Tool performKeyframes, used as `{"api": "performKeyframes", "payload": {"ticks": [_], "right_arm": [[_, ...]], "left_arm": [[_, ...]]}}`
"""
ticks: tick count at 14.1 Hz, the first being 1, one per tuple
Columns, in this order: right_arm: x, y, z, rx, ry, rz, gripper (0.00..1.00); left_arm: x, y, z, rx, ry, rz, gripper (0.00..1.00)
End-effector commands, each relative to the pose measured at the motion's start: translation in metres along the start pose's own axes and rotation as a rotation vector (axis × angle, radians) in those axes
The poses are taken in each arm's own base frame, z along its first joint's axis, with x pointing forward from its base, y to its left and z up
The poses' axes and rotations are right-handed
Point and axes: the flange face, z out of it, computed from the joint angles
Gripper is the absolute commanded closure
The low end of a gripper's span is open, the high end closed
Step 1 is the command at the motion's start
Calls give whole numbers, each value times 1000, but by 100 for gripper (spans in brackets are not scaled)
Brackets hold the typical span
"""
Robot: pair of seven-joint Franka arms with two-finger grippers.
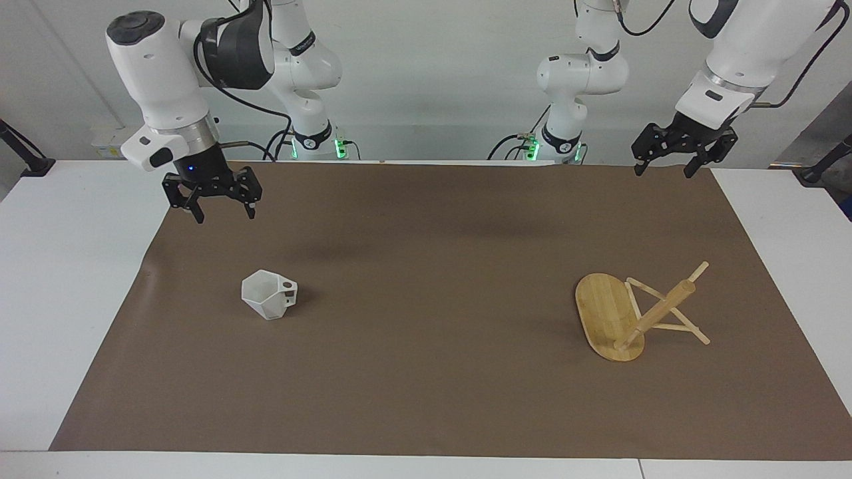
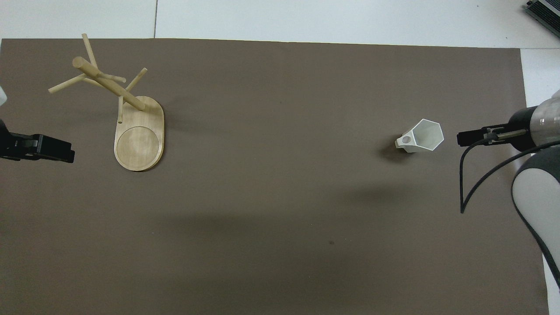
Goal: Hang cup on rack
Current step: 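Reach the right gripper to the white cup's handle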
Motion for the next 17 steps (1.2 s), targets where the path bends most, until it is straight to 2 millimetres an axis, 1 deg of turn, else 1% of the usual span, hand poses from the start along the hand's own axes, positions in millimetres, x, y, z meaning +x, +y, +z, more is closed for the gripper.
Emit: {"api": "performKeyframes", "payload": {"ticks": [1,2,3,4,9,13,16,17], "right_arm": [[15,29,59,16,-15,27,0],[16,31,76,13,-7,28,0],[13,29,86,10,5,32,0],[13,28,90,7,22,34,0],[22,28,128,3,35,72,0],[20,30,161,-1,44,79,0],[18,29,177,-1,45,109,0],[17,28,181,1,38,107,2]], "left_arm": [[-7,-3,-2,10,-6,0,0],[-7,-3,-2,10,-7,0,0],[-7,-3,-2,10,-7,0,0],[-7,-3,-2,10,-6,0,0],[-7,-3,-2,10,-7,0,0],[-7,-3,-2,10,-6,0,0],[-7,-3,-2,10,-6,0,0],[-7,-3,-2,10,-6,0,0]]}}
